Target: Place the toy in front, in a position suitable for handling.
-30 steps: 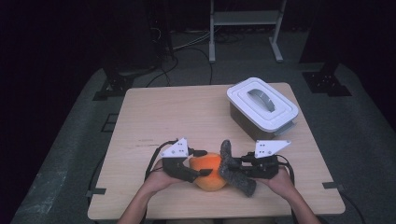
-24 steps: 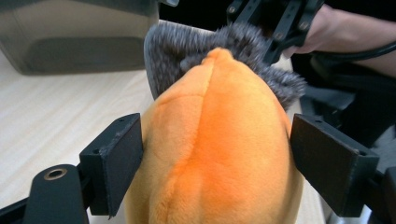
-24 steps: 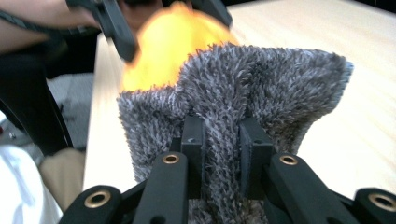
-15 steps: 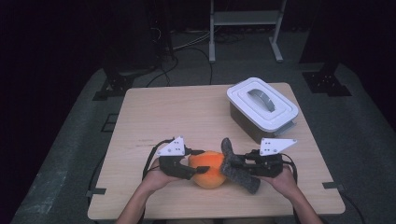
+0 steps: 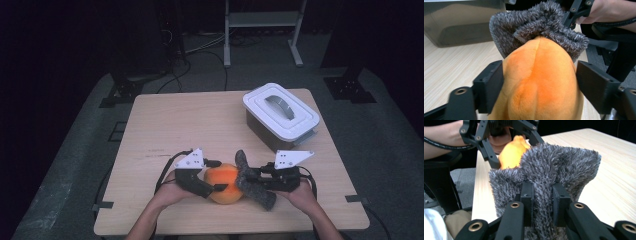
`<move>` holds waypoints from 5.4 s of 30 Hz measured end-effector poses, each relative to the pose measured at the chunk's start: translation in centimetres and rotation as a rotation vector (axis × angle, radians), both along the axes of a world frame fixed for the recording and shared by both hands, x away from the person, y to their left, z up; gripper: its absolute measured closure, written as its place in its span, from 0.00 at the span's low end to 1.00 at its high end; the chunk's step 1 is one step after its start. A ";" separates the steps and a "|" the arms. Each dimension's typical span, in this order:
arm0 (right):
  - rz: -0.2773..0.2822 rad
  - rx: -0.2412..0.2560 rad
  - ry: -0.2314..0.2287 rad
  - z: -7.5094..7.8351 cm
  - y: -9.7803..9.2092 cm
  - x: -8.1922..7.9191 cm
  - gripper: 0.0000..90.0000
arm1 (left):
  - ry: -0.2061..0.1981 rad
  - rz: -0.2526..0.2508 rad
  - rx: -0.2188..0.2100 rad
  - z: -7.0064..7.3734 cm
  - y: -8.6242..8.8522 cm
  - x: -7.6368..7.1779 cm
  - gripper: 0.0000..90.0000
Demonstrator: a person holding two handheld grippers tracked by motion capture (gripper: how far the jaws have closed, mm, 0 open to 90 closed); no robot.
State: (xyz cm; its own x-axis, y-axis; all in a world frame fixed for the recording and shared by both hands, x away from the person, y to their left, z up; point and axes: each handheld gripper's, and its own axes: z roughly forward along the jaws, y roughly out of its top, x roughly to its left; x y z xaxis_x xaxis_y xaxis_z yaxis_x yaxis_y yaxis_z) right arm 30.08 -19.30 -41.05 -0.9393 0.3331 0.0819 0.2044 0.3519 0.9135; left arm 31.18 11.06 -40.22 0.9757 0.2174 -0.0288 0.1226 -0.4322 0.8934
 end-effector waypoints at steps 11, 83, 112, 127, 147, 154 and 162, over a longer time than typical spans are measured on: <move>0.001 0.057 -0.071 2.0 0.6 -0.9 0.82 | -0.051 -0.013 0.008 0.5 -0.6 -0.6 0.45; -0.019 0.014 -0.081 0.8 0.7 -1.0 0.82 | -0.025 -0.025 -0.002 -1.2 -1.5 -0.5 0.32; -0.076 0.031 -0.014 -0.6 -0.3 -0.1 0.82 | -0.056 0.043 0.056 -0.1 -0.7 -0.4 0.48; -0.050 0.100 0.020 -0.8 0.2 0.1 0.81 | -0.028 0.032 0.036 -0.3 -0.8 -0.3 0.46; -0.057 0.047 -0.047 0.0 0.4 -0.2 0.82 | -0.003 0.014 0.004 -0.8 -1.2 -0.1 0.38; -0.069 0.016 -0.019 -0.6 -0.5 0.0 0.81 | 0.041 0.017 0.016 -1.6 -0.4 0.4 0.21; -0.090 0.023 -0.045 0.3 -1.1 -0.3 0.81 | 0.010 0.032 0.040 -1.1 -0.3 0.3 0.46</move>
State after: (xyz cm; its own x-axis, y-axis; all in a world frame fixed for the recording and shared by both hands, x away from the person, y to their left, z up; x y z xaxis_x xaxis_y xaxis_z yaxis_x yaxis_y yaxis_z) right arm 29.75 -20.38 -40.79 -0.9086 0.4149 0.0484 0.1925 0.3129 0.9301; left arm 31.44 10.75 -41.33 0.9679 0.2498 -0.0290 0.1457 -0.4632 0.8742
